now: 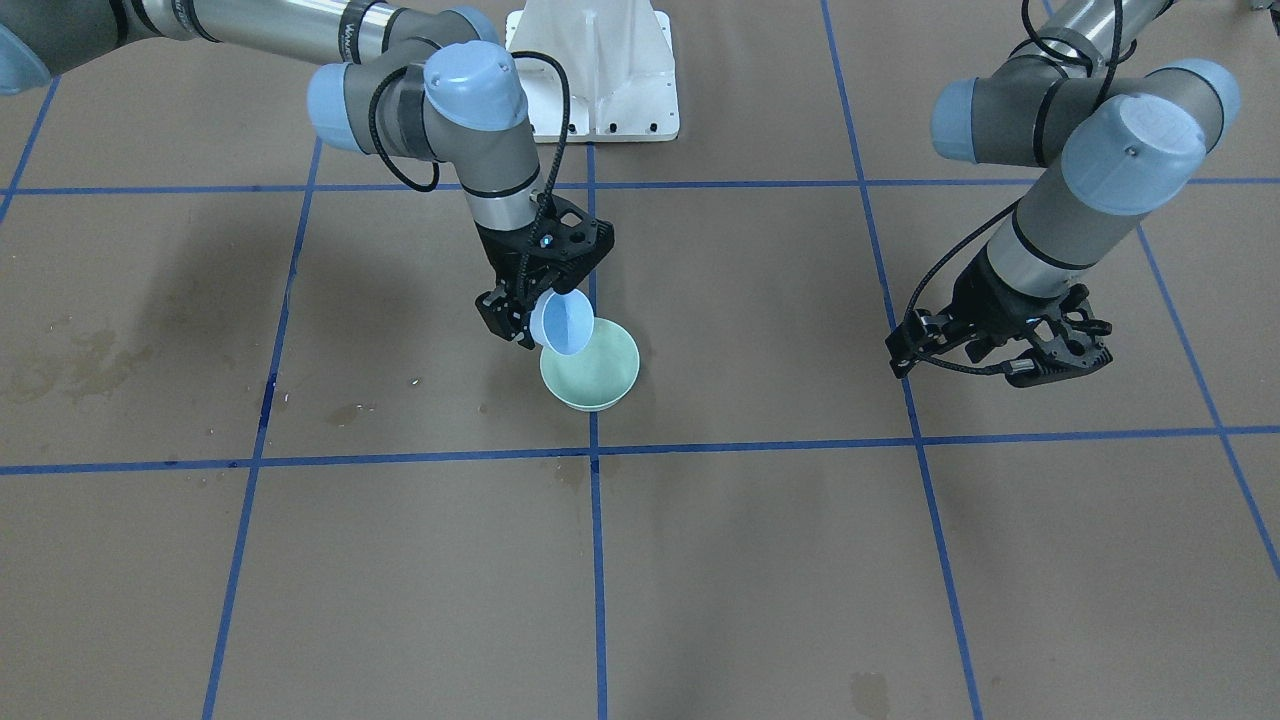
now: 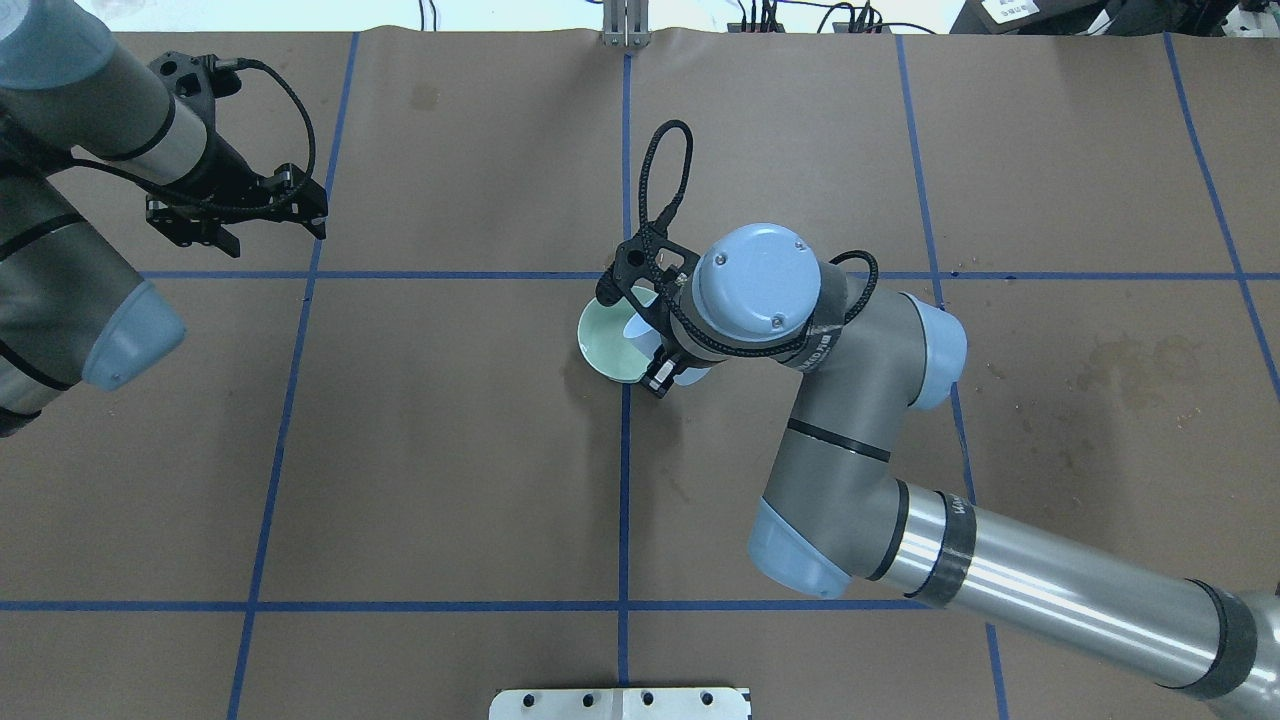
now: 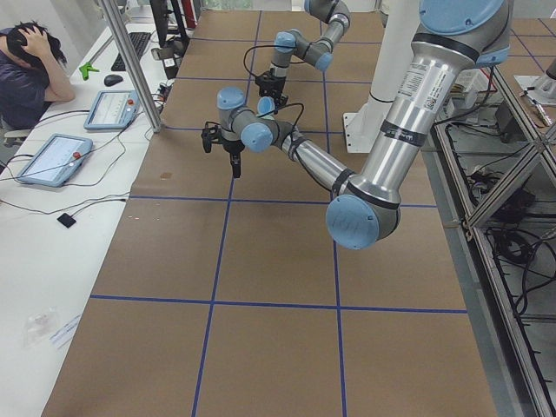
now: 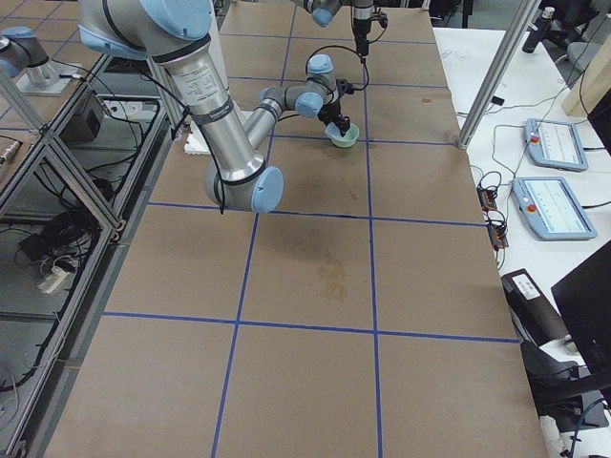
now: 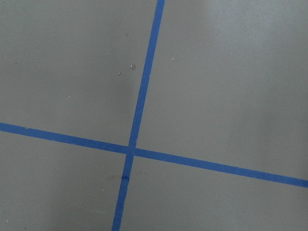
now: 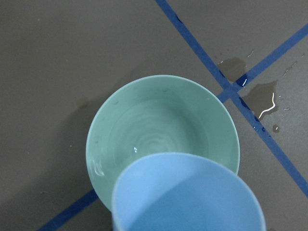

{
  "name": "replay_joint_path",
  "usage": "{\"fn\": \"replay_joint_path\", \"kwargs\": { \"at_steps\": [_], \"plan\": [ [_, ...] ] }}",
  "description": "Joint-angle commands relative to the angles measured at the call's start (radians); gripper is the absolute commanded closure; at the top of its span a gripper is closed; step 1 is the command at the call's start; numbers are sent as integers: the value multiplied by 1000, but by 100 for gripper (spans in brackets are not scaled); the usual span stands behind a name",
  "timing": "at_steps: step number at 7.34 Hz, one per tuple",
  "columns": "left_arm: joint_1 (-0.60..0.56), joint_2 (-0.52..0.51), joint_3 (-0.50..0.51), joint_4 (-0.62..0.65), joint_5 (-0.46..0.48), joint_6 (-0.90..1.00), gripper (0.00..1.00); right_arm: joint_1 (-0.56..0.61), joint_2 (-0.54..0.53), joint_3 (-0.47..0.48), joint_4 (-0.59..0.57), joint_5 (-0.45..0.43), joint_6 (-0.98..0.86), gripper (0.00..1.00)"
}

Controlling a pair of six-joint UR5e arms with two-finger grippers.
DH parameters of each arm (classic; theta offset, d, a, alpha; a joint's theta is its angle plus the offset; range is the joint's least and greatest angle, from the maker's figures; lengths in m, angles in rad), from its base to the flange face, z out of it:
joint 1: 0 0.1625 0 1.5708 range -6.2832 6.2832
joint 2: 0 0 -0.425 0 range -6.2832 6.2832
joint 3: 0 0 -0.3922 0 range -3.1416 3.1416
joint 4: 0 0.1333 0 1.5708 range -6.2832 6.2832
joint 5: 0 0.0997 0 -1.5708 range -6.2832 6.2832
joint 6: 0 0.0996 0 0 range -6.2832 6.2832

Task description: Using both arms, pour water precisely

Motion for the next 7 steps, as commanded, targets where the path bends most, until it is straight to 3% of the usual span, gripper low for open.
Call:
{"fn": "replay_joint_path", "kwargs": {
  "at_steps": [1,5,7],
  "plan": [
    [0,-1,-8,1,1,-1,0,6,-96,160,81,-53,92,100],
    [0,-4,-14,4,1,-4,0,14,-389,267,478,-330,322,100],
    [0,-5,-16,4,1,-5,0,14,-620,275,729,-503,424,100]
  ]
}}
